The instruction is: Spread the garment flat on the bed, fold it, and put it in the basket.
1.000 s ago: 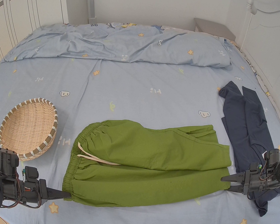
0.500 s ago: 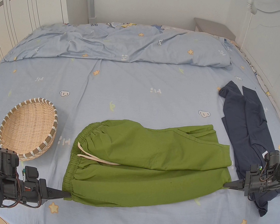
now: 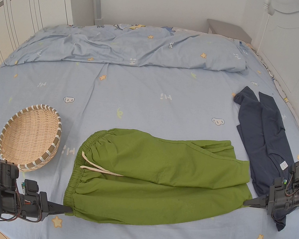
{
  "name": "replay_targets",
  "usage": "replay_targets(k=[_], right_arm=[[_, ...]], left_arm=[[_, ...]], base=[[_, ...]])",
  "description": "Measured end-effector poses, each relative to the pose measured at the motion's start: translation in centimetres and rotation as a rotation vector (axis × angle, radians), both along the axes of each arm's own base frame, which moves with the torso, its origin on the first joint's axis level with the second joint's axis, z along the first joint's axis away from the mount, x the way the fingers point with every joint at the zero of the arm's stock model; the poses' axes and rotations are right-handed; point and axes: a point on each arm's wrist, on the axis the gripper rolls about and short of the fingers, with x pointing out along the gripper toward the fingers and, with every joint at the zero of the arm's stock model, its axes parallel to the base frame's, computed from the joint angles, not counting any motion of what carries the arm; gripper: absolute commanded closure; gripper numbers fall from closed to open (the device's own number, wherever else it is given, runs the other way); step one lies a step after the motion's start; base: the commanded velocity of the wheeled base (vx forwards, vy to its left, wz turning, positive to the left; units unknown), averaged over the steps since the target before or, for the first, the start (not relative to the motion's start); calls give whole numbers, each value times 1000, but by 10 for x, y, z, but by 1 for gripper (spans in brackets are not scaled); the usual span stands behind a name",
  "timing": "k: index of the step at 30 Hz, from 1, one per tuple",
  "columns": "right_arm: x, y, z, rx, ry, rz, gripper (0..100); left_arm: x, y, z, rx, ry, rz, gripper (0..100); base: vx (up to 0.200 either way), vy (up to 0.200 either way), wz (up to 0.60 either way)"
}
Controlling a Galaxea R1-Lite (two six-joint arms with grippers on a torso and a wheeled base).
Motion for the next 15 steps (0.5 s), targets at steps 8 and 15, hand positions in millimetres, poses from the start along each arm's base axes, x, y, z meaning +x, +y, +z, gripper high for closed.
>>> replay_targets(k=[8, 15], right_arm=[[-33, 6, 20, -9, 33, -3, 100], [-57, 12, 6, -71, 84, -18, 100]], left_arm=[[-16, 1, 1, 6, 88, 3, 100], [-29, 1, 2, 30, 128, -18, 100]], base=[[0, 0, 0], [0, 0, 0]])
